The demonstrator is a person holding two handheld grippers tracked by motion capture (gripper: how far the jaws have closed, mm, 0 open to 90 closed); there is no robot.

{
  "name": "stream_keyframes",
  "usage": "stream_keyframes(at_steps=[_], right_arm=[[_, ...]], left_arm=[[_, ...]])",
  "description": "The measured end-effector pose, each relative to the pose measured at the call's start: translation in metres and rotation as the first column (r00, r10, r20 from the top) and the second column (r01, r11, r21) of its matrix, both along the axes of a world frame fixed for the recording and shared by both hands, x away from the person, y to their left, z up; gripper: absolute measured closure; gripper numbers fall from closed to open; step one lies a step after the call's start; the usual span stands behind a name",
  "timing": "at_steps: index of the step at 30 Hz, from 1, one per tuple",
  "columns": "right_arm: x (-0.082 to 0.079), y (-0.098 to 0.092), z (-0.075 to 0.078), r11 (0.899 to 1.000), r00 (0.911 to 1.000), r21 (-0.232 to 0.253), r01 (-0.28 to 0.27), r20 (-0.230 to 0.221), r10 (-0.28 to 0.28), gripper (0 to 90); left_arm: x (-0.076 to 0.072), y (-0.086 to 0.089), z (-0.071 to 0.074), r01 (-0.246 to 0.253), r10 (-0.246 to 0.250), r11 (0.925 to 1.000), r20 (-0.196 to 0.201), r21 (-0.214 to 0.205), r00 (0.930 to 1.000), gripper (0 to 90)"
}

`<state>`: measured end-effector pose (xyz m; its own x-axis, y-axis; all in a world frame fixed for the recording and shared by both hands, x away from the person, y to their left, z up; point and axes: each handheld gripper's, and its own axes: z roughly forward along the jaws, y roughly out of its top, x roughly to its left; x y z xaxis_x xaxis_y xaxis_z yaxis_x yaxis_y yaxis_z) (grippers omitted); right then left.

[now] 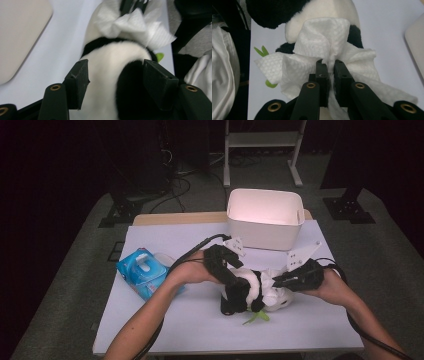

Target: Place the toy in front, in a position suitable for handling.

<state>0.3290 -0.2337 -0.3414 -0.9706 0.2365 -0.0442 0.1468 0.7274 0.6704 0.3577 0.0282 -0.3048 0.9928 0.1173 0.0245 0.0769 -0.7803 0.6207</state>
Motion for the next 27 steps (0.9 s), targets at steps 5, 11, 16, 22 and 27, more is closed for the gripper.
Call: stream_keyframes(at_steps=[5,11,16,22,27], right_arm=[[-0.005,0.0,-0.002,1.0,1.0,0.021,0.001,0.004,-0.002,82.6],[-0.006,0.009,0.002,0.999,0.9993,0.03,-0.015,0.035,0.014,82.6],[-0.012,-0.003,0.007,1.0,0.9989,0.008,-0.002,0.046,0.002,82.7],[-0.021,-0.035,0.003,0.998,0.9976,0.019,0.059,0.035,-0.06,82.8],[-0.024,-0.066,-0.009,0.99,0.9896,-0.008,0.143,0.012,-0.143,82.6]], left_arm=[[0.0,0.003,-0.016,-0.001,0.001,1.0,-0.047,0.005,0.9989,39.6],[-0.004,0.004,-0.024,-0.002,0.001,1.0,-0.06,-0.007,0.9982,41.7],[-0.009,0.004,-0.025,0.002,-0.002,1.0,-0.044,-0.008,0.999,42.3],[-0.011,0.006,-0.026,-0.003,0.002,0.9999,-0.04,-0.016,0.9992,42.5],[-0.01,0.009,-0.028,-0.007,0.006,0.9996,-0.047,-0.026,0.9989,42.5]])
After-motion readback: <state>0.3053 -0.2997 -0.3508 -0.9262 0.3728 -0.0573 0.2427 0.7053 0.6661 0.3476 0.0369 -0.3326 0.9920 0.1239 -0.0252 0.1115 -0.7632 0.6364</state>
